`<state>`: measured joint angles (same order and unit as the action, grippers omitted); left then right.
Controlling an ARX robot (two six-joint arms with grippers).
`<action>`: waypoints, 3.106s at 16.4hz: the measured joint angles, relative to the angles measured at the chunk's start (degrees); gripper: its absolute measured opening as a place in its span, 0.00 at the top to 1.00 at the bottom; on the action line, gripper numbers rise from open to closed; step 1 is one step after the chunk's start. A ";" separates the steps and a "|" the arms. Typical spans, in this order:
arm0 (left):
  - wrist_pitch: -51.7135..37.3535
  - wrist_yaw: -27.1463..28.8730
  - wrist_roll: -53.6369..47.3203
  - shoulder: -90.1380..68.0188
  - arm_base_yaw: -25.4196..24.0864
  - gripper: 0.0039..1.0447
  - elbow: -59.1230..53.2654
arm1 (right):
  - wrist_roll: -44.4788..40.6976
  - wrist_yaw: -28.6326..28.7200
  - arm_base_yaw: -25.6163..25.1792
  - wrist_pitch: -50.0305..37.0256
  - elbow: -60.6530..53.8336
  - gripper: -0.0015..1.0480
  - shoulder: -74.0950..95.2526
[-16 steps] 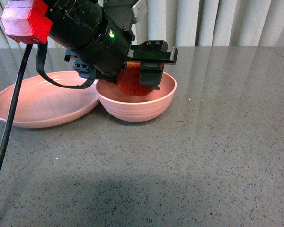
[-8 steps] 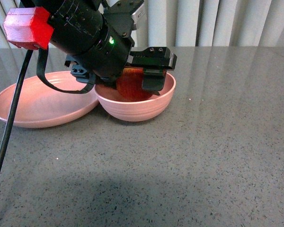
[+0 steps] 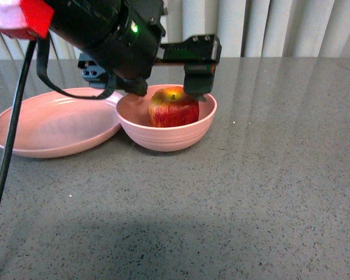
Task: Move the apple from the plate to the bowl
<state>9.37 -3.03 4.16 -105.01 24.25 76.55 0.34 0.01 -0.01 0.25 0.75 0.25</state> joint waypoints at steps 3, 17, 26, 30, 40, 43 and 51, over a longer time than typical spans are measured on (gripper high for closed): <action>-5.77 1.14 0.35 8.28 -0.46 0.06 -0.87 | 0.00 0.00 0.00 0.00 0.00 0.06 0.00; -42.10 14.97 -3.28 52.89 -12.52 0.99 -56.28 | -0.02 0.00 0.00 0.04 0.00 0.06 0.00; -38.95 3.72 -3.39 68.72 -23.06 0.99 -70.29 | 0.00 0.00 0.00 0.00 0.00 0.06 0.00; -35.01 3.04 -3.37 75.25 -24.09 0.99 -72.96 | 0.00 0.00 0.00 0.00 0.00 0.06 0.00; -25.49 3.02 -3.37 88.89 -24.09 0.99 -75.73 | -0.02 0.00 0.00 0.00 0.00 0.06 0.00; -22.34 3.04 -3.39 92.21 -24.09 0.99 -75.73 | 0.00 0.00 0.00 0.02 0.00 0.06 0.00; -10.36 2.93 -3.45 104.39 -24.09 0.99 -75.60 | 0.00 -0.02 0.00 0.00 0.00 0.06 0.00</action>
<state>-0.99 -0.10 0.71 -0.62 0.16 0.95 0.34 -0.01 -0.01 0.25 0.75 0.25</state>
